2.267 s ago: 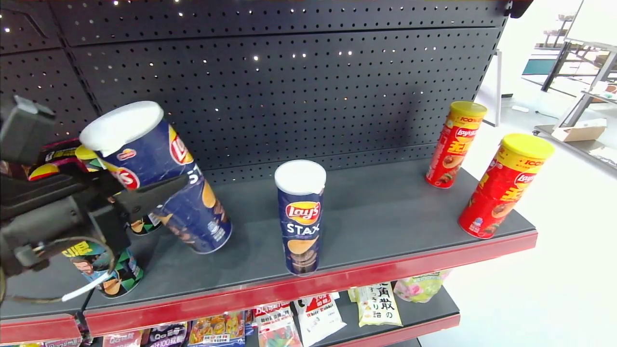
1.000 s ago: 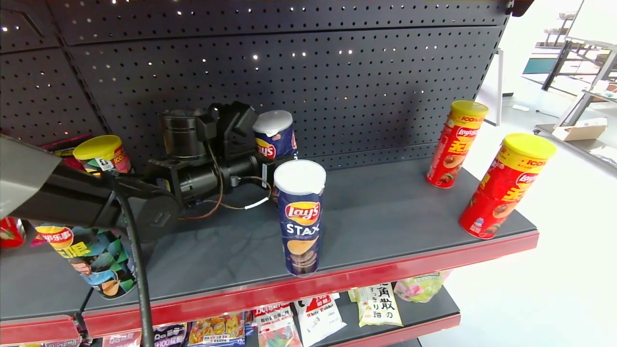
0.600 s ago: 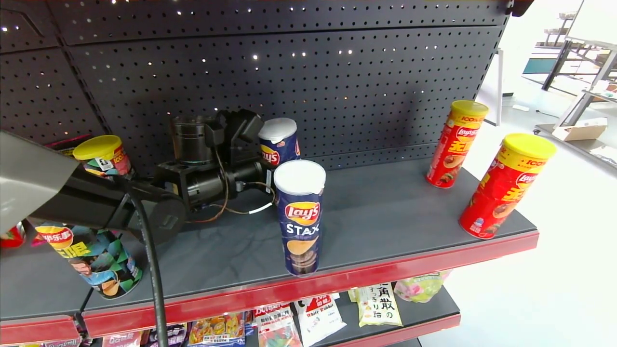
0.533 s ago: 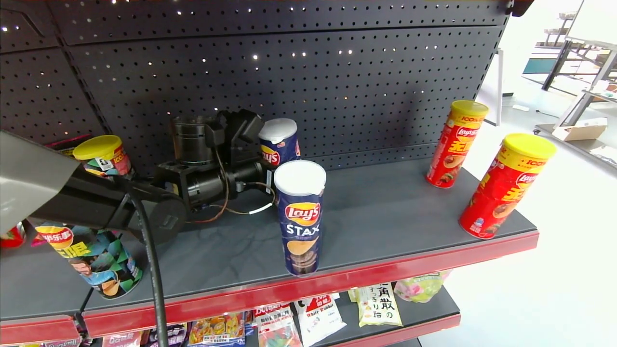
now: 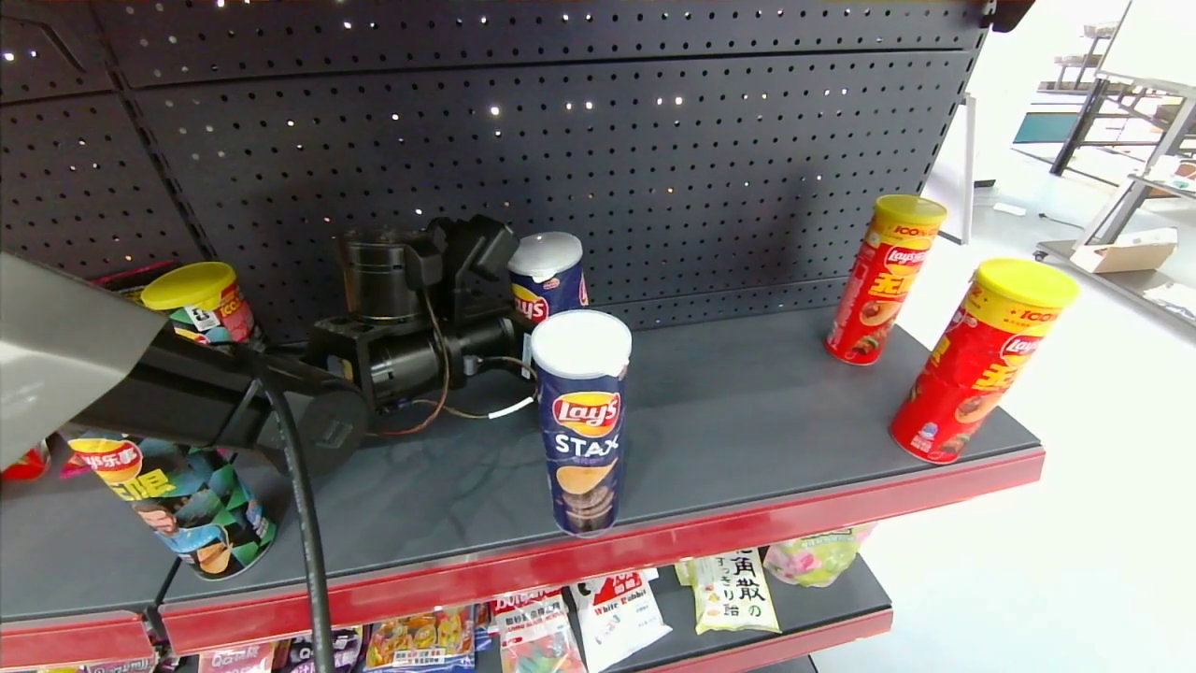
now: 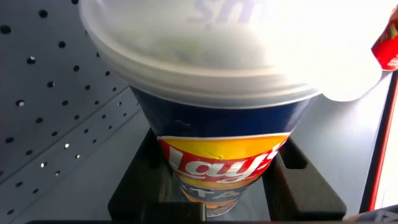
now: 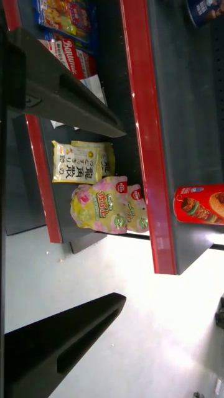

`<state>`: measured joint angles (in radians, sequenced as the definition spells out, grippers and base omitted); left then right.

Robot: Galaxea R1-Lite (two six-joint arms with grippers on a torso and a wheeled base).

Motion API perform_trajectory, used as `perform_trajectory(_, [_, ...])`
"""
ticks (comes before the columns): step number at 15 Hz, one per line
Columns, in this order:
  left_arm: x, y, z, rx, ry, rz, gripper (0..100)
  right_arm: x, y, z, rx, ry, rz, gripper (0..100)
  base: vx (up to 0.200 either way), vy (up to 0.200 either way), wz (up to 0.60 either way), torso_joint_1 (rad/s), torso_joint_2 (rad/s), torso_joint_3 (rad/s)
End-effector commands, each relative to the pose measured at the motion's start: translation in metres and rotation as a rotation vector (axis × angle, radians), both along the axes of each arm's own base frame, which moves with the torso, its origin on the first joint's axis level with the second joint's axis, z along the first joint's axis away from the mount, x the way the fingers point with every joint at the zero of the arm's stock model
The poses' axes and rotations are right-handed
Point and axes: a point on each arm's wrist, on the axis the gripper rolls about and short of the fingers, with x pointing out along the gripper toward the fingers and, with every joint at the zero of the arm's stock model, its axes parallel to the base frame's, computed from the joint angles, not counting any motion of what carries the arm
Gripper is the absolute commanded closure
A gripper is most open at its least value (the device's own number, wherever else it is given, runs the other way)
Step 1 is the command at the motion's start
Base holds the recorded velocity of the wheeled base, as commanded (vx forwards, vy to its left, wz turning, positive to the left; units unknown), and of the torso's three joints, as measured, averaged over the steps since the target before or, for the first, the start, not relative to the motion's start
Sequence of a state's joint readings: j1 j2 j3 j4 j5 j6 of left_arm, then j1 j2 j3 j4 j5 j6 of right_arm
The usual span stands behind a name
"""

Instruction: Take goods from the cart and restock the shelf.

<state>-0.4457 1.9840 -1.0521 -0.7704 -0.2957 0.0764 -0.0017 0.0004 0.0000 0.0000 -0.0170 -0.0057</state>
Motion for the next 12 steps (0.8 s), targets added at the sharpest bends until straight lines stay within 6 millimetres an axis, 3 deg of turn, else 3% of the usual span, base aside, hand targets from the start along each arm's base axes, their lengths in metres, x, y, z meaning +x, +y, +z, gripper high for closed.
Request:
perform_trajectory(1, [0.0,-0.0016,-0.0007,-0.003,-0.006,-0.004,100,0.0,0.0,0.0,0.0,0.0,0.0,0,0.0,0.0,0.0,0.0,0.0,0.0])
perform_trajectory(12, [0.0003,-0.0044,-0.0064,0.048,-0.031,-0.02,100,0.0,0.0,0.0,0.0,0.0,0.0,0,0.0,0.0,0.0,0.0,0.0,0.0])
